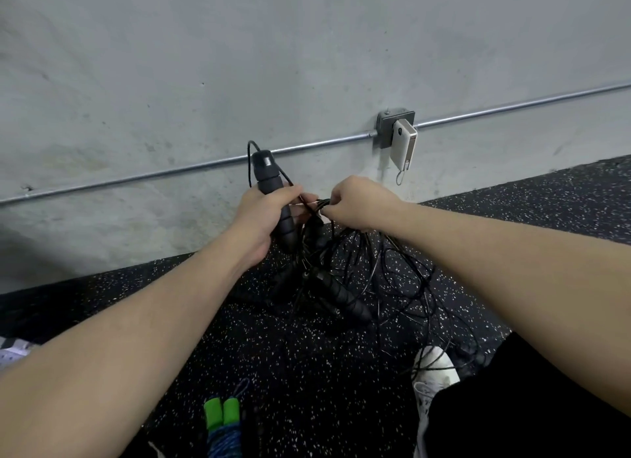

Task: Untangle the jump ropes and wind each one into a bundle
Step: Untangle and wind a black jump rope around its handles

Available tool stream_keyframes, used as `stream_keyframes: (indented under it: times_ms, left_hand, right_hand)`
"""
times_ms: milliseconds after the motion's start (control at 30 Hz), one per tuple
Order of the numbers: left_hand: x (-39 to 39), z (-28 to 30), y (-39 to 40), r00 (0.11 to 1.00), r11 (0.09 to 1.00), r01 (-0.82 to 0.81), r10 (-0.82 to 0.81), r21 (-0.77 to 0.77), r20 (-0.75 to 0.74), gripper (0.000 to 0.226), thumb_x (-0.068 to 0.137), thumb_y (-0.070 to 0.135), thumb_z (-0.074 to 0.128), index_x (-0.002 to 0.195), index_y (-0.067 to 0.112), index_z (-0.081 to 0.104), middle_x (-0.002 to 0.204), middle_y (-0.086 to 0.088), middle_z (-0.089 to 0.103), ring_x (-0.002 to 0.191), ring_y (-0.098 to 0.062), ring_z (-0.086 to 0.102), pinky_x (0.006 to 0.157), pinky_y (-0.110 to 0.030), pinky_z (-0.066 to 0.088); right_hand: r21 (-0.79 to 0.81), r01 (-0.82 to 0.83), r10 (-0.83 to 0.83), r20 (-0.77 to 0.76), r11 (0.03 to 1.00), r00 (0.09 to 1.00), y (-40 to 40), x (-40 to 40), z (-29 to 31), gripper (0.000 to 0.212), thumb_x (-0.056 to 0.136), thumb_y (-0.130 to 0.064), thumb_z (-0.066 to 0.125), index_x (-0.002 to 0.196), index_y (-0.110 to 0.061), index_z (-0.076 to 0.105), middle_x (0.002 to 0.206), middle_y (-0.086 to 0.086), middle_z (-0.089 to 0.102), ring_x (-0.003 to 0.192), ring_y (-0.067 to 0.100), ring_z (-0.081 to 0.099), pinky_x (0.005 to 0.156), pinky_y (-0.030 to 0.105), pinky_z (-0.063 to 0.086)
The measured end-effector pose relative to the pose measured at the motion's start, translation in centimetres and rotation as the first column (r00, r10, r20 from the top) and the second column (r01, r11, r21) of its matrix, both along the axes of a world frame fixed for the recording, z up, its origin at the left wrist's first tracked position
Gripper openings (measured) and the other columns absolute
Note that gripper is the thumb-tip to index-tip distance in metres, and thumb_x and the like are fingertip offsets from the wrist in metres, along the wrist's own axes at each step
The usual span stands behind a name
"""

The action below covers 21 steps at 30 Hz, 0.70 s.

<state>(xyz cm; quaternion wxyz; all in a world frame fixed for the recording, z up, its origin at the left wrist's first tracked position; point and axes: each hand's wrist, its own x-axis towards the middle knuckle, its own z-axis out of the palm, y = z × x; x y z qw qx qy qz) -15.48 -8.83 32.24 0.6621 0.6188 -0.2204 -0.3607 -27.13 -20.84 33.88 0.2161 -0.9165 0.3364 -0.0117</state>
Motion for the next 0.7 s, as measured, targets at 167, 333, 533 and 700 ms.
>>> stream_keyframes:
  times_ms: [167, 333, 533, 700]
  left_hand:
    - [-1.1, 0.3, -0.1, 0.997, 0.999, 0.019, -0.021, 0.035, 0.074, 0.014, 0.097, 0.003, 0.063, 0.083, 0.005, 0.062, 0.082, -0.014, 0.075, 0.079, -0.027, 0.073, 0.08, -0.041, 0.062]
    - [-1.5, 1.8, -0.1, 0.998, 0.998, 0.026, -0.03, -0.063, -0.063, 0.011, 0.096, 0.0, 0.061, 0.087, 0.004, 0.056, 0.071, -0.015, 0.068, 0.066, -0.025, 0.071, 0.066, -0.033, 0.063]
    - [-2.2, 1.3, 0.0, 0.982, 0.992, 0.123, -0.125, -0.023, -0.141, 0.011, 0.096, 0.004, 0.061, 0.086, 0.003, 0.057, 0.077, -0.017, 0.068, 0.071, -0.027, 0.072, 0.066, -0.032, 0.063]
    - [-2.0, 1.6, -0.3, 0.971, 0.992, 0.112, -0.122, -0.061, -0.206, 0.008, 0.097, 0.008, 0.059, 0.095, 0.002, 0.055, 0.079, -0.012, 0.064, 0.067, -0.02, 0.072, 0.061, -0.027, 0.06]
  right_hand:
    - [-0.033, 0.034, -0.034, 0.002, 0.999, 0.999, -1.0, 0.2, 0.0, 0.02, 0.094, -0.039, 0.06, 0.088, -0.024, 0.071, 0.071, -0.004, 0.062, 0.072, 0.019, 0.059, 0.052, 0.023, 0.036]
    - [-0.194, 0.093, -0.119, -0.127, 0.977, 0.985, -2.7, -0.5, -0.8, 0.023, 0.095, -0.037, 0.061, 0.108, -0.026, 0.076, 0.087, -0.001, 0.067, 0.079, 0.022, 0.059, 0.059, 0.024, 0.038]
    - [-0.27, -0.052, -0.02, -0.26, 0.961, 0.966, -2.0, -0.5, -1.7, 0.038, 0.094, -0.037, 0.062, 0.133, -0.038, 0.061, 0.128, -0.002, 0.06, 0.106, 0.024, 0.064, 0.073, 0.028, 0.04]
    - [-0.079, -0.086, 0.066, -0.224, 0.993, 0.972, 0.3, 0.1, -2.2, 0.017, 0.096, -0.03, 0.057, 0.096, -0.023, 0.072, 0.08, -0.004, 0.055, 0.074, 0.021, 0.054, 0.062, 0.025, 0.041]
